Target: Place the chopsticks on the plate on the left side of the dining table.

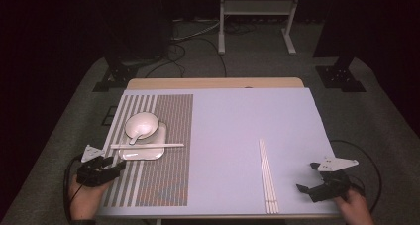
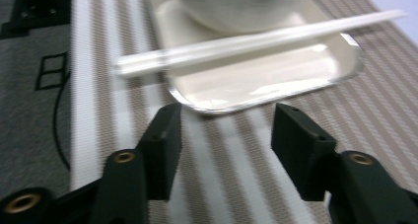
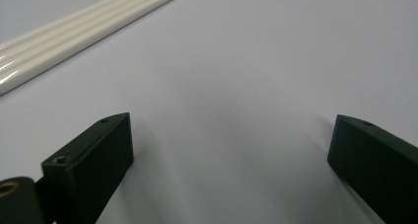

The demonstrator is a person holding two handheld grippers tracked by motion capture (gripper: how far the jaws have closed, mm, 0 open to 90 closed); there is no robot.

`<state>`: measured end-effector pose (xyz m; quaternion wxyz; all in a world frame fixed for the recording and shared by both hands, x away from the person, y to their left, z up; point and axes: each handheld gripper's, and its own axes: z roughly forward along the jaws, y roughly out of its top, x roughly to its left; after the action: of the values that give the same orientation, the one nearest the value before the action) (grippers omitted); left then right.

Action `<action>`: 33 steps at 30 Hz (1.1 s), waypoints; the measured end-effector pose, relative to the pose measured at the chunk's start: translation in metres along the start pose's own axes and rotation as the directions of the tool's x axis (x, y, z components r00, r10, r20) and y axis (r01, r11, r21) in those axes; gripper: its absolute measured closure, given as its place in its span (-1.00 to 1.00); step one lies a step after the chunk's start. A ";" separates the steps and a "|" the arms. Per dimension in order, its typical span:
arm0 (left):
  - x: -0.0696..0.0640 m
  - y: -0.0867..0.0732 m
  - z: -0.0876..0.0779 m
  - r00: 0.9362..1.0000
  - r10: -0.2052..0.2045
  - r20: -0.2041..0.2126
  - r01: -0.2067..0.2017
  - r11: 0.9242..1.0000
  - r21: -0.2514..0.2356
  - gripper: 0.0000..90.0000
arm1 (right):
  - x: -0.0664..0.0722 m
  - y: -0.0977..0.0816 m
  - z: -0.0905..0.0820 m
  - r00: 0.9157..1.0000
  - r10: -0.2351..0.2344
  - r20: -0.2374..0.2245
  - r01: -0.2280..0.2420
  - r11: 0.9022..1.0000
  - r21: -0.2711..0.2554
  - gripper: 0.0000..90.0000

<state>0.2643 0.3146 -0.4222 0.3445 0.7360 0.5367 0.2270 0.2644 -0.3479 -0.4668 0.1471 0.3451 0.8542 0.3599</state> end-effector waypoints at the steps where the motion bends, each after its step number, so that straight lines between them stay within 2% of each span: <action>1: -0.004 0.000 -0.001 1.000 0.010 0.008 -0.010 1.000 0.003 -0.13 | 0.000 0.000 0.000 1.000 0.000 0.000 0.000 1.000 0.000 -0.95; 5: -0.018 0.001 -0.002 0.998 0.038 0.048 -0.038 0.999 -0.002 -0.28 | 0.000 0.000 0.000 1.000 -0.001 0.000 0.001 1.000 0.000 -0.95; 9: -0.034 0.003 -0.001 0.994 0.069 0.089 -0.069 0.998 -0.005 -0.42 | 0.000 0.000 0.000 1.000 0.000 -0.001 0.000 1.000 -0.001 -0.95; 16: -0.062 0.005 0.004 0.979 0.136 0.154 -0.135 0.991 -0.016 -0.63 | 0.000 0.000 0.000 1.000 0.000 0.000 0.000 1.000 0.001 -0.95; 19: -0.074 0.007 0.006 0.972 0.152 0.178 -0.151 0.988 -0.023 -0.78 | 0.000 0.000 0.000 1.000 0.000 0.000 0.000 1.000 0.001 -0.95; 25: -0.096 0.009 0.017 0.949 0.210 0.233 -0.208 0.978 -0.032 -0.94 | 0.000 0.000 0.000 1.000 -0.001 0.000 0.001 1.000 0.001 -0.95; 29: -0.110 0.011 0.024 0.932 0.243 0.270 -0.244 0.969 -0.033 -0.98 | 0.000 0.000 0.000 1.000 -0.001 0.000 0.001 1.000 0.001 -0.95; 33: -0.125 0.013 0.030 0.911 0.288 0.296 -0.286 0.957 -0.051 -0.98 | 0.000 0.000 0.000 1.000 -0.001 0.000 0.001 1.000 0.001 -0.95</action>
<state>0.2541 0.1860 -0.4278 0.3874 0.8316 0.3633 0.1626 0.2645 -0.3478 -0.4668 0.1469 0.3450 0.8546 0.3592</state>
